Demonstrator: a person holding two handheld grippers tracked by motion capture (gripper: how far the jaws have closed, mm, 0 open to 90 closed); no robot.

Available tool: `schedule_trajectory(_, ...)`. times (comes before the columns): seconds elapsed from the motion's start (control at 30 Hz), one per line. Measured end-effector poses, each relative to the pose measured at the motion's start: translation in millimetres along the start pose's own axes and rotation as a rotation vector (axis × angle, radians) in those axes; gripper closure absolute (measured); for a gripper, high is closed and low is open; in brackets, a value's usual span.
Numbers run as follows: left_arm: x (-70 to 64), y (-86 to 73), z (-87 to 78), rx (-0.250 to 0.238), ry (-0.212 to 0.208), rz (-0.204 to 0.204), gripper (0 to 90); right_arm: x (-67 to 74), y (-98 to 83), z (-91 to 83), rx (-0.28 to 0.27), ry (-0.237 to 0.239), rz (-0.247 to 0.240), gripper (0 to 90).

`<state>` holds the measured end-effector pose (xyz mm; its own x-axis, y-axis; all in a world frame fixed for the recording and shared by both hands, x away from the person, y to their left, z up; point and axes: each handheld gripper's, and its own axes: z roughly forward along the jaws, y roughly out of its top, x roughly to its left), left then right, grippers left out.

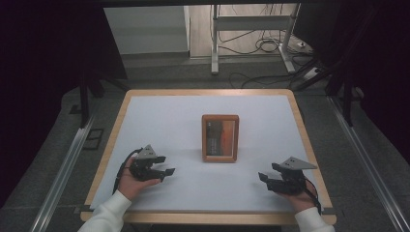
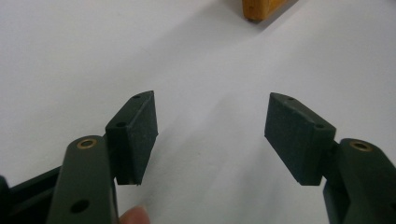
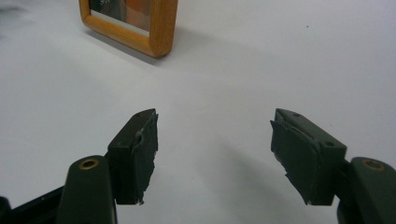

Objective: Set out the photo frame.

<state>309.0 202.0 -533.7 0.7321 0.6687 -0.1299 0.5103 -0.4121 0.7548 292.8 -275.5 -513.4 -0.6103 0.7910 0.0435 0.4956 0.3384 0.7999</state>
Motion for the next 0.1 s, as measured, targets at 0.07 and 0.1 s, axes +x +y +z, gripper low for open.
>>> schedule_trajectory(0.07, 0.1, 0.0, 0.0, -0.001, 0.0, 0.0, 33.9, -0.1, 0.4, 0.4, -0.005, -0.007, -0.001, 29.4)
schedule_trajectory(0.1, 0.3, 0.1, 0.0, -0.002, 0.0, -0.002, 33.9, 0.1, 0.8, 0.7, -0.006, -0.012, 0.002, 28.0)
